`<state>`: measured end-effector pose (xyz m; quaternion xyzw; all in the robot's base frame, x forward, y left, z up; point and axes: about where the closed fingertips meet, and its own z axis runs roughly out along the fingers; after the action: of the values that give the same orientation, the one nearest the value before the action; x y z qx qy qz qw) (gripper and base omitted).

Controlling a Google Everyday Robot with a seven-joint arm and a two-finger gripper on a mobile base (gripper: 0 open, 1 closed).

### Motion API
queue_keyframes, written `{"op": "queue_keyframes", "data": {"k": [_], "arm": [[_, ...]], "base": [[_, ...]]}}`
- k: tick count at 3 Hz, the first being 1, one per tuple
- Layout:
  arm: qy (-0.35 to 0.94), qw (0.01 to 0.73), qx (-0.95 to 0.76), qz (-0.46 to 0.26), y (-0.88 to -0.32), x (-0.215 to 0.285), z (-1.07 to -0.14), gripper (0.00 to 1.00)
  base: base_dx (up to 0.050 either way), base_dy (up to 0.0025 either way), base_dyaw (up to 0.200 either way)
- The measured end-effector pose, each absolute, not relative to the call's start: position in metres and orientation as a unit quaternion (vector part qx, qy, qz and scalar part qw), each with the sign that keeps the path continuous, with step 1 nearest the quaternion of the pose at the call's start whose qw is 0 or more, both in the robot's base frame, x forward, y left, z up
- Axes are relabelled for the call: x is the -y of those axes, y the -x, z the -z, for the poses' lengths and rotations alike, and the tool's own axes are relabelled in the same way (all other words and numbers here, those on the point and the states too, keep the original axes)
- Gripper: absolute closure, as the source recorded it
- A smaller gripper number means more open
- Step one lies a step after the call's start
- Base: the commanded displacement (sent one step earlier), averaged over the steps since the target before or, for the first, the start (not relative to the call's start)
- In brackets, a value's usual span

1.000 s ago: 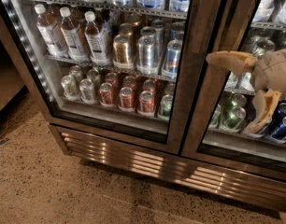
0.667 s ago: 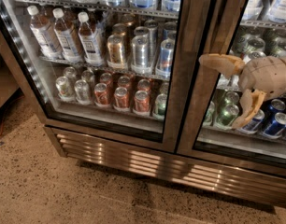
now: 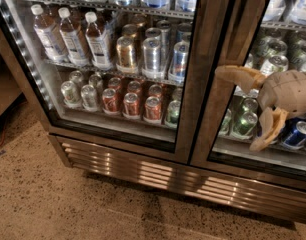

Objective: Open left fridge door

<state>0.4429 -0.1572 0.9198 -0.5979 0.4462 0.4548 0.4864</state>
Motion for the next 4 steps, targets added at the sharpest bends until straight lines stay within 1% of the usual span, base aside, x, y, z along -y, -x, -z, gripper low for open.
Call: {"op": "queue_keyframes", "data": {"k": [1, 3, 4], "arm": [[0.590, 0.495, -0.461, -0.441, -0.393, 0.171, -0.897, 0.00], [0.596, 0.502, -0.454, -0.433, -0.390, 0.166, -0.912, 0.00], [0.609, 0.515, -0.441, -0.411, -0.376, 0.162, -0.946, 0.00]], "base": [[0.000, 0.00000, 0.000], [0.000, 0.00000, 0.000], [0.000, 0.00000, 0.000]]}}
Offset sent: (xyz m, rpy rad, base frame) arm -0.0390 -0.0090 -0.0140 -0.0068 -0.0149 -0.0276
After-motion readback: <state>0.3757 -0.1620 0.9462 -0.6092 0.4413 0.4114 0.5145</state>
